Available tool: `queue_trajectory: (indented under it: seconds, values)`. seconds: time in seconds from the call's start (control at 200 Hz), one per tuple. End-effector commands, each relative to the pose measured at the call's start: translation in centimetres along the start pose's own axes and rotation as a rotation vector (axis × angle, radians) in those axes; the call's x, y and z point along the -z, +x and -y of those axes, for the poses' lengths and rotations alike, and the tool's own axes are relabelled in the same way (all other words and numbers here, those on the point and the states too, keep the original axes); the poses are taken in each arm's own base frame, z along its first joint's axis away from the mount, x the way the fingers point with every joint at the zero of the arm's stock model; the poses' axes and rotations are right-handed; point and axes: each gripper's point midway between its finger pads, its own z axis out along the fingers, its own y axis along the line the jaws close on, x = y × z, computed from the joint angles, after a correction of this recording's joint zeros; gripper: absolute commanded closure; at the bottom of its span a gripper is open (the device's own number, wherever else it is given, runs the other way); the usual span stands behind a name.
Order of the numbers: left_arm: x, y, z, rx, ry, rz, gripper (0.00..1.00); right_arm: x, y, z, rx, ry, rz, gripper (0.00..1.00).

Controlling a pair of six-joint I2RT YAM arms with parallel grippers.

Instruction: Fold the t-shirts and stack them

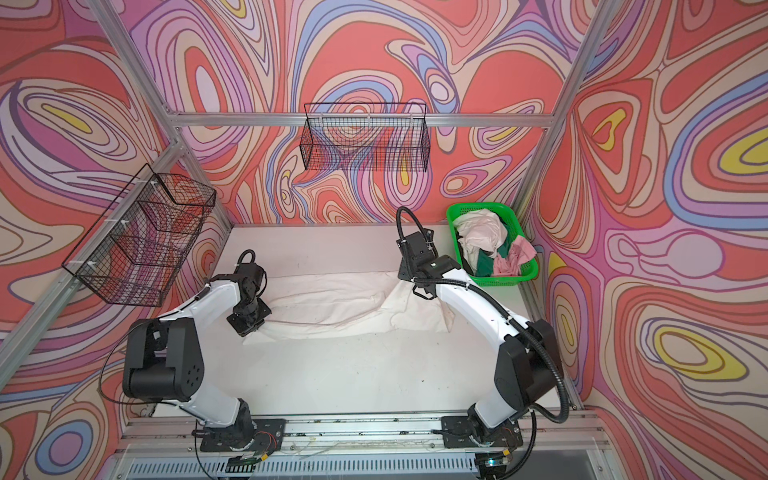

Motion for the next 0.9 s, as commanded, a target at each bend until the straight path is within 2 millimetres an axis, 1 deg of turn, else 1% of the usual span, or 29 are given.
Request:
queue_trajectory:
  seconds: [0.0,0.155,0.29,0.541,0.786,0.886,0.891]
  values:
    - [0.3,-0.3,0.1,-0.019,-0.018,-0.02,1.0,-0.3,-1.5,-0.4,0.001,0.007,0.036,1.0]
    - [0.3,-1.1,0.6,-0.026,-0.024,-0.017,1.0,-0.7,-2.1,-0.9,0.013,0.008,0.042,1.0]
    - [0.0,-1.2,1.0,-0.031,-0.032,-0.031,1.0,-1.4,-2.3,-0.9,0.023,0.028,0.049,1.0]
    - [-0.5,-1.3,0.9,-0.029,-0.044,-0.052,1.0,-2.7,-2.5,-1.0,0.035,0.049,0.051,1.0]
    - [-0.5,-1.9,0.8,-0.018,-0.041,-0.054,0.92,-3.4,-2.9,-1.4,0.033,0.045,0.064,1.0]
    - [-0.6,-2.1,0.9,-0.012,-0.04,-0.059,0.85,-3.3,-3.5,-1.6,0.03,0.042,0.075,1.0]
    - [-0.6,-2.1,0.9,-0.012,-0.039,-0.06,0.84,-3.8,-3.2,-1.5,0.035,0.049,0.065,1.0]
